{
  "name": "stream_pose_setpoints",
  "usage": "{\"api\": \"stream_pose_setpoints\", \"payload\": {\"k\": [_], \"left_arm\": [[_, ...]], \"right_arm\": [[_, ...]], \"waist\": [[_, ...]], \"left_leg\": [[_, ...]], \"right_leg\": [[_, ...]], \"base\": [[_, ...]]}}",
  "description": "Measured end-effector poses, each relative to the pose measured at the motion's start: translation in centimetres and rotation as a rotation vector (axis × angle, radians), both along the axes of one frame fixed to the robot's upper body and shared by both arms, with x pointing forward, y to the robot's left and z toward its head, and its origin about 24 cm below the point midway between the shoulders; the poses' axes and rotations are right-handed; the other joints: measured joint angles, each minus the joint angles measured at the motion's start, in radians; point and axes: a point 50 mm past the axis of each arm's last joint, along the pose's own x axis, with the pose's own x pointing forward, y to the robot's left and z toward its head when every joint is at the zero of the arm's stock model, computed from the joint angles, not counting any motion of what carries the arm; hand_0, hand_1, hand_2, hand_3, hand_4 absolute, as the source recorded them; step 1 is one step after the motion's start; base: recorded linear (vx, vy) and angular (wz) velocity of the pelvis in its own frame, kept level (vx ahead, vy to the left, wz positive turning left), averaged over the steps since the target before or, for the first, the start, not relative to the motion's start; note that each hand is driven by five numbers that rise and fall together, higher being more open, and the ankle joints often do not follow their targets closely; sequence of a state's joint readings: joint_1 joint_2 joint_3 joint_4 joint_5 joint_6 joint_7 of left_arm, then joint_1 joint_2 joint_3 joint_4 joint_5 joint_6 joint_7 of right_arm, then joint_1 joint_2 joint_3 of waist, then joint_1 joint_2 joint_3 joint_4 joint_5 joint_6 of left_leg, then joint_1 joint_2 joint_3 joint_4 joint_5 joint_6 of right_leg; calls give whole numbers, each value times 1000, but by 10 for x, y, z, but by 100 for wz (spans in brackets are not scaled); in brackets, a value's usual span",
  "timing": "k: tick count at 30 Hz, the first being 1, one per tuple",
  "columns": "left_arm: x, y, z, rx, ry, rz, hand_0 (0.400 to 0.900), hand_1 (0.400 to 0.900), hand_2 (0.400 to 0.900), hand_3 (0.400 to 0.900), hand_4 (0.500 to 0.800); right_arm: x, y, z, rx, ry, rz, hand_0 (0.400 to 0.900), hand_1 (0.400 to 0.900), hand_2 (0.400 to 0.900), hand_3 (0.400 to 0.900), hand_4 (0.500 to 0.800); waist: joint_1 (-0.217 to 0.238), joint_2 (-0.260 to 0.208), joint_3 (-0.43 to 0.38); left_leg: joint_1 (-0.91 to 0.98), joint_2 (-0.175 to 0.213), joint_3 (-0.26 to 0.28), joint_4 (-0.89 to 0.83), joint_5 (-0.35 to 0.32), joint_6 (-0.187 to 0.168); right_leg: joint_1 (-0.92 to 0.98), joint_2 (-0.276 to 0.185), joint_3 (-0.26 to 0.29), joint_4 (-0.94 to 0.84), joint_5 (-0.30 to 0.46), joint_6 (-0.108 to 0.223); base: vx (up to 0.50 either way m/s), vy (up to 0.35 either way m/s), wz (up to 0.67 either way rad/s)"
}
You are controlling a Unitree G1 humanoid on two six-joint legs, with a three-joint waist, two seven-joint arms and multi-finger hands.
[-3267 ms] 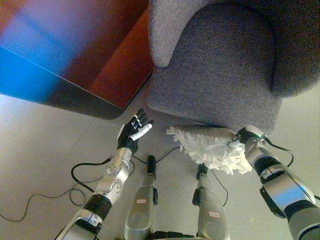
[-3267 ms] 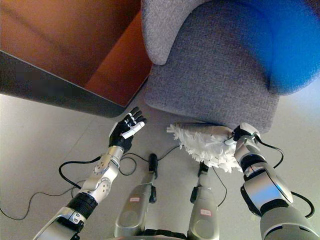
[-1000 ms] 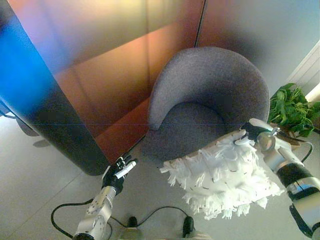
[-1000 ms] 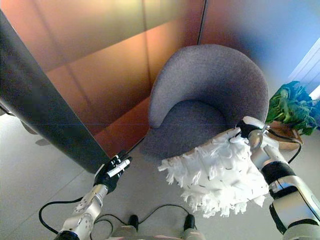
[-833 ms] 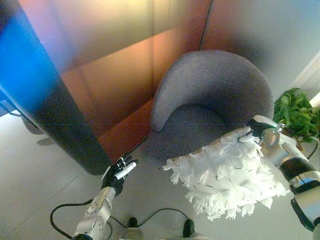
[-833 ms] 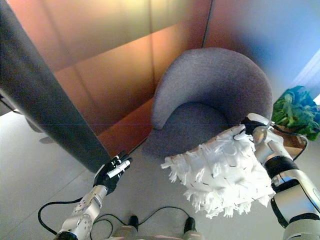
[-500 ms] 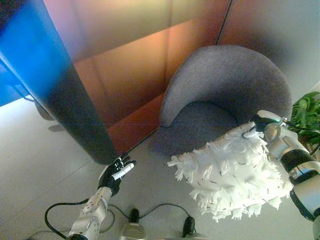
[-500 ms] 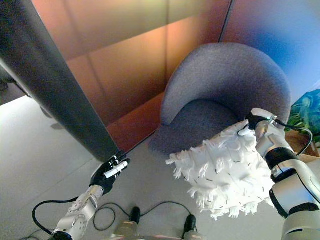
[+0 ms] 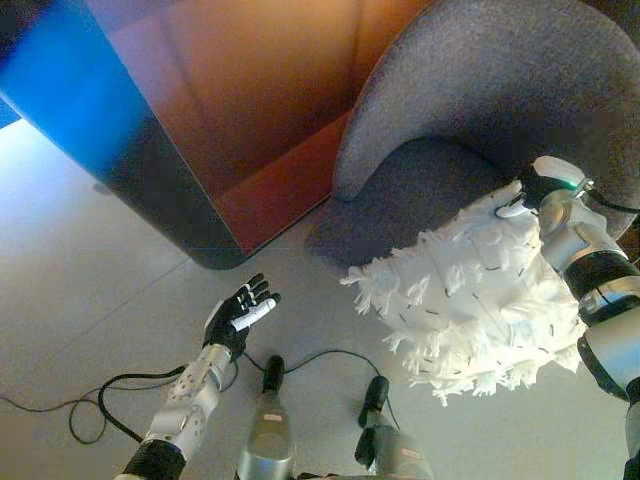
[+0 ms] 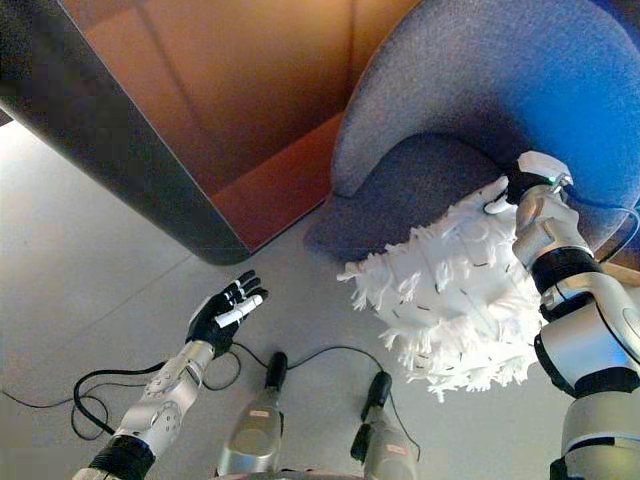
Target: Pick up the pillow and put it on the sofa.
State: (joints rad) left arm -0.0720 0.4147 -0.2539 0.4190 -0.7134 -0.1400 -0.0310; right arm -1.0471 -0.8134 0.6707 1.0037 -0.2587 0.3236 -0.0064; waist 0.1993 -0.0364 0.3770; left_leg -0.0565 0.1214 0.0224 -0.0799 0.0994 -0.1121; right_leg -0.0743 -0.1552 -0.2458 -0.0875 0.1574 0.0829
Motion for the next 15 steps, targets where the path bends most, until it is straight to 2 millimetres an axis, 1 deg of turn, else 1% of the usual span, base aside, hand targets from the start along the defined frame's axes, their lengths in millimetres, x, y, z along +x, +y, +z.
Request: {"api": "stream_pose_setpoints", "payload": {"k": [1,4,7,8,10,11,15], "left_arm": [[2,0,2,0,-13,1,900,900,900,900,800],[4,0,5,-3,-31,3,900,900,900,900,800],[4,0,5,-7,-29,5,900,900,900,900,800],[4,0,5,-7,-29,4,900,900,900,900,800],[4,0,5,-8,-30,4,900,900,900,900,800],[4,0,5,-7,-30,4,900,900,900,900,800],[4,0,5,-7,-29,5,900,900,900,900,800]], "right_arm": [[0,-1,1,-4,-8,-9,900,900,900,900,800],[-1,-3,2,-13,-19,-27,900,900,900,900,800],[-1,-5,8,-31,-53,-41,900,900,900,900,800],[0,-5,14,-44,-72,-44,900,900,900,900,800],[1,-4,19,-52,-95,-45,900,900,900,900,800],[2,-3,26,-65,-116,-43,900,900,900,900,800],[4,-1,37,-75,-154,-38,900,900,900,900,800]], "waist": [[0,4,2],[-1,8,5],[-2,9,5],[-2,9,5],[-2,9,5],[-2,9,5],[-1,9,5]], "left_leg": [[0,0,0,0,0,0],[1,0,0,0,0,0],[5,0,3,0,0,0],[7,1,3,0,0,0],[9,1,3,0,0,0],[11,1,3,0,0,0],[18,0,3,0,0,0]], "right_leg": [[0,0,0,0,0,0],[0,0,0,0,0,0],[2,0,3,0,0,0],[4,0,3,0,0,0],[5,0,3,0,0,0],[8,0,3,0,0,0],[16,0,3,0,0,0]], "base": [[-8,36,-2],[1,23,-2],[0,0,0],[0,0,0],[0,0,0],[0,0,0],[0,0,0]]}}
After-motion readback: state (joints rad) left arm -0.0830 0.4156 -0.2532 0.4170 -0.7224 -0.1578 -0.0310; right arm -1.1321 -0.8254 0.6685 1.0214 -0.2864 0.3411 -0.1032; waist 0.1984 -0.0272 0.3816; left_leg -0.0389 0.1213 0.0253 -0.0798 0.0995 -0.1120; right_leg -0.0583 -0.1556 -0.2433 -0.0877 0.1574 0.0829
